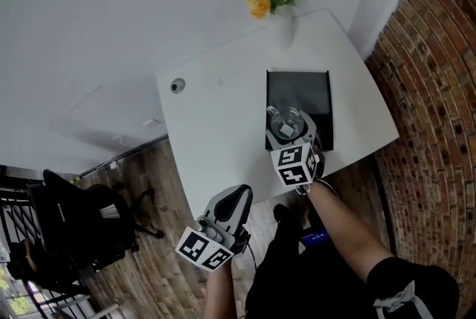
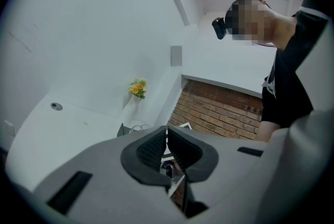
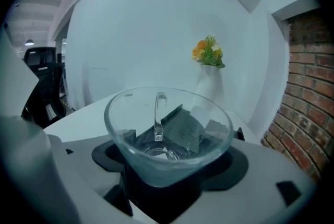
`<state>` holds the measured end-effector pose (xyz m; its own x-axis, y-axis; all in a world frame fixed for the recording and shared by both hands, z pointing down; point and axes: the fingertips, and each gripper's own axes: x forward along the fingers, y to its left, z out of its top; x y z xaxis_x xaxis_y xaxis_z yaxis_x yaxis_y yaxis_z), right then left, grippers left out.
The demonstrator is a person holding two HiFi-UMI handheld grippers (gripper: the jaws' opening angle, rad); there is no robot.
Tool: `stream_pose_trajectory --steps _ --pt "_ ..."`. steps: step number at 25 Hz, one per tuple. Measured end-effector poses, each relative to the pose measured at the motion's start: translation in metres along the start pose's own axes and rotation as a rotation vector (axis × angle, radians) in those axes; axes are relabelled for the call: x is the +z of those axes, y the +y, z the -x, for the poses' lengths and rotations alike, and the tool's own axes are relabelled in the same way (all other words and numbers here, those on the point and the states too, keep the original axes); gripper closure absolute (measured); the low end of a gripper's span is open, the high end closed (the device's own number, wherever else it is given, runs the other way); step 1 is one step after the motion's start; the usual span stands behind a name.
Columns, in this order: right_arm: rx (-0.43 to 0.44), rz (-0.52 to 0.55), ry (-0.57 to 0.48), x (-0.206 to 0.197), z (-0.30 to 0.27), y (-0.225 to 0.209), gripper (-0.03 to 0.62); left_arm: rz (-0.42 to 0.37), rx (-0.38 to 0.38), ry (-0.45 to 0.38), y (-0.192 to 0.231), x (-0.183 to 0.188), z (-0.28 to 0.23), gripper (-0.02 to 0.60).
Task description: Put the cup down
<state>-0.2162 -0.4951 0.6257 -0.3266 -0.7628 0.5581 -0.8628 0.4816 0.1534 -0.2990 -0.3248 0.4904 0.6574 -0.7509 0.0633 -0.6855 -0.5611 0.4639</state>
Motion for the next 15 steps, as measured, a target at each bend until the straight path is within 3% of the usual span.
stream_pose_trajectory --steps 15 --pt "0.064 0.119 -0.028 -0.001 -0.002 0.005 0.189 -0.016 0.010 0.002 -0.015 0.000 -0.010 0.561"
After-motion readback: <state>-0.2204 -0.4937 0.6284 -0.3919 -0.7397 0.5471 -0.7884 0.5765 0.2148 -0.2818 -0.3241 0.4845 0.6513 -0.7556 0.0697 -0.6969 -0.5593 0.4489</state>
